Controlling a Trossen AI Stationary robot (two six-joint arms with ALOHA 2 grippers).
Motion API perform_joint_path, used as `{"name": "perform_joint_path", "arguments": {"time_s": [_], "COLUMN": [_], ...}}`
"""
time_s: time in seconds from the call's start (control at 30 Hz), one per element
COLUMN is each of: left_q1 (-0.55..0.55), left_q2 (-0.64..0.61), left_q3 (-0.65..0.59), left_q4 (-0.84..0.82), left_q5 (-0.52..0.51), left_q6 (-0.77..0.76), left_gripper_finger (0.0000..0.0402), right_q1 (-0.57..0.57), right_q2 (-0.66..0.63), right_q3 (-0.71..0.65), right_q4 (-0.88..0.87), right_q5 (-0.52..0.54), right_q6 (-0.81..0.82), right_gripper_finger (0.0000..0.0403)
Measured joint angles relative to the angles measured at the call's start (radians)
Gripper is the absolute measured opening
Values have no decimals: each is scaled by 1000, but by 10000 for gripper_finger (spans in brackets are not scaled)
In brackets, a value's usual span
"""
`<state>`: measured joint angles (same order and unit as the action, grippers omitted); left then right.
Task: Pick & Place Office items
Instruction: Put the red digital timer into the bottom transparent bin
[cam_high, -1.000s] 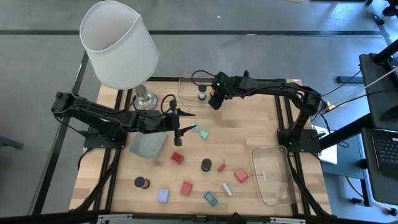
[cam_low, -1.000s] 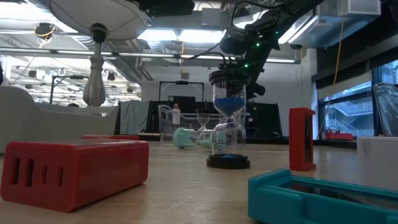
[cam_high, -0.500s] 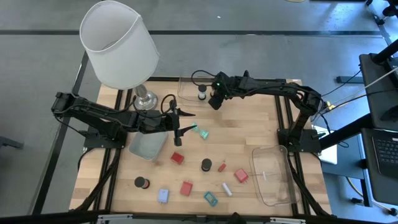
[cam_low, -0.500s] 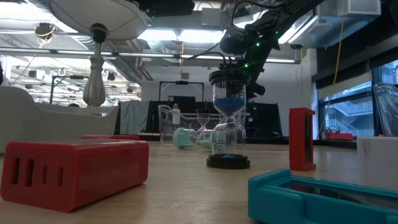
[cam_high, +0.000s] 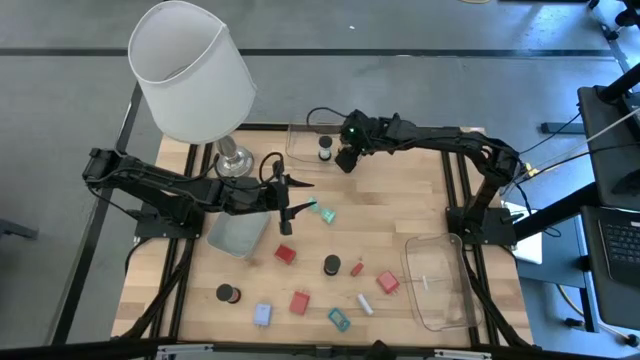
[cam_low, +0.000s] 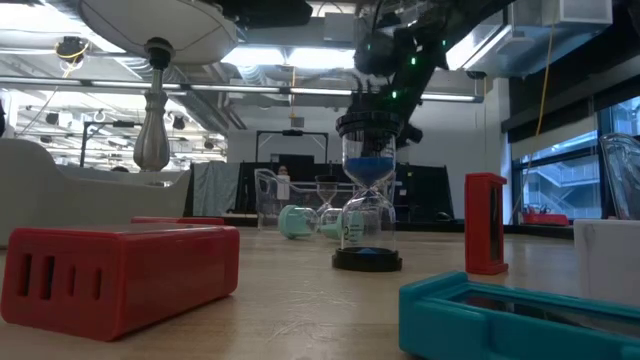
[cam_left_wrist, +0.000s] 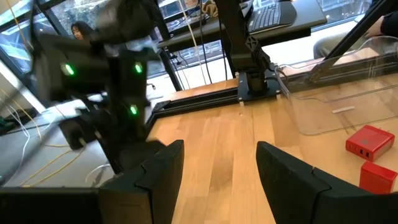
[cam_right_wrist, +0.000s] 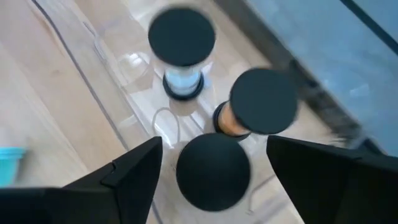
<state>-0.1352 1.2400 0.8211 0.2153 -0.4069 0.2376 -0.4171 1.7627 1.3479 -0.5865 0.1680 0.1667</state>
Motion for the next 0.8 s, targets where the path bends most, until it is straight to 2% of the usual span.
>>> {"name": "perform_joint_path", "arguments": {"time_s": [0.27,0.53,0.67,0.8], "left_q1": [0,0,0,0], "left_q2": [0,0,0,0], "left_q3": [0,0,0,0], "left_q4": [-6,-10,-10,-10], "left_q5": [0,0,0,0], "left_q6": [2,-4,-15,-30], "left_gripper_finger": [198,198,198,198], "right_q1": [35,184,273,350], "right_q2": [-81,-164,-181,-190], "right_q3": [149,148,107,24], "right_q4": [-208,-387,-420,-411], "right_q5": [72,45,42,-43], "right_q6": [-56,-100,-133,-168], "right_gripper_finger": [288,270,265,260]}}
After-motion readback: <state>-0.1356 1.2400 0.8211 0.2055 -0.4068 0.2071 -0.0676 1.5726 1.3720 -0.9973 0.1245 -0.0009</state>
